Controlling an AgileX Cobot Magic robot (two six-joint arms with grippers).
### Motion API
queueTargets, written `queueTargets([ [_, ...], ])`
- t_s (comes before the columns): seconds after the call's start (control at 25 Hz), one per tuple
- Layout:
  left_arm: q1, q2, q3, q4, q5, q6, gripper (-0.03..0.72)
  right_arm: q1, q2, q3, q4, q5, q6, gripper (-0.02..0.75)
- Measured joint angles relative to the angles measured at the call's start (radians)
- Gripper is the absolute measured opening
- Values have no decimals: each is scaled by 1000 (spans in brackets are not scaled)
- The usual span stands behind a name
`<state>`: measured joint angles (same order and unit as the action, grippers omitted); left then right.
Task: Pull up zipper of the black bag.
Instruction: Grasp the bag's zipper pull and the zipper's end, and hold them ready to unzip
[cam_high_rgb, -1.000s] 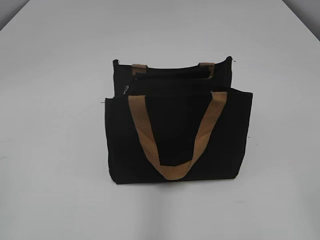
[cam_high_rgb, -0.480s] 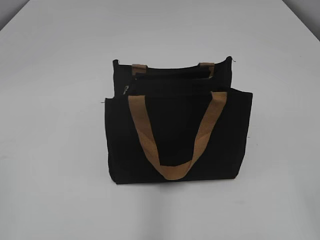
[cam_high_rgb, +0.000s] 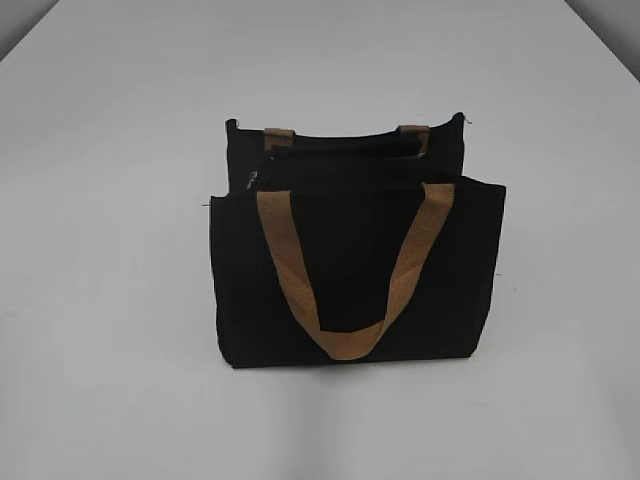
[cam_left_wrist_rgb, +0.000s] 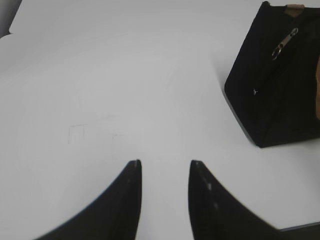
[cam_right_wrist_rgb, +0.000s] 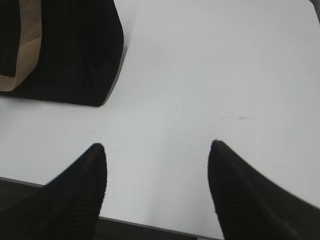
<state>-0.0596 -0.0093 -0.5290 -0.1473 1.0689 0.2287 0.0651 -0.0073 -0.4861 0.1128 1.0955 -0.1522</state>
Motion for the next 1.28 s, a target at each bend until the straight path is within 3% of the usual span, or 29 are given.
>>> queueTargets([
  [0.36, -5, 110, -13, -52, -51, 0, 242, 0, 46, -9, 8, -20, 0, 496],
  [0.52, -22, 249, -19, -207, -237, 35, 287, 0, 220, -35, 52, -202, -29, 496],
  [0.68, -23, 445, -19, -457, -387, 273, 379, 42, 384, -36, 95, -366, -69, 496],
  [0.8, -23, 653, -20, -710, -430, 556, 418, 106, 508, -36, 113, -456, -76, 496],
  [0.88, -23, 796, -20, -881, -433, 764, 425, 142, 585, -36, 119, -481, -78, 496],
  [1.04, -23, 1091, -22, -1167, -467, 1067, 429, 200, 722, -37, 124, -512, -94, 496],
  [1.28, -29, 1405, -32, -1515, -393, 1481, 429, 243, 898, -136, 126, -521, -163, 496],
])
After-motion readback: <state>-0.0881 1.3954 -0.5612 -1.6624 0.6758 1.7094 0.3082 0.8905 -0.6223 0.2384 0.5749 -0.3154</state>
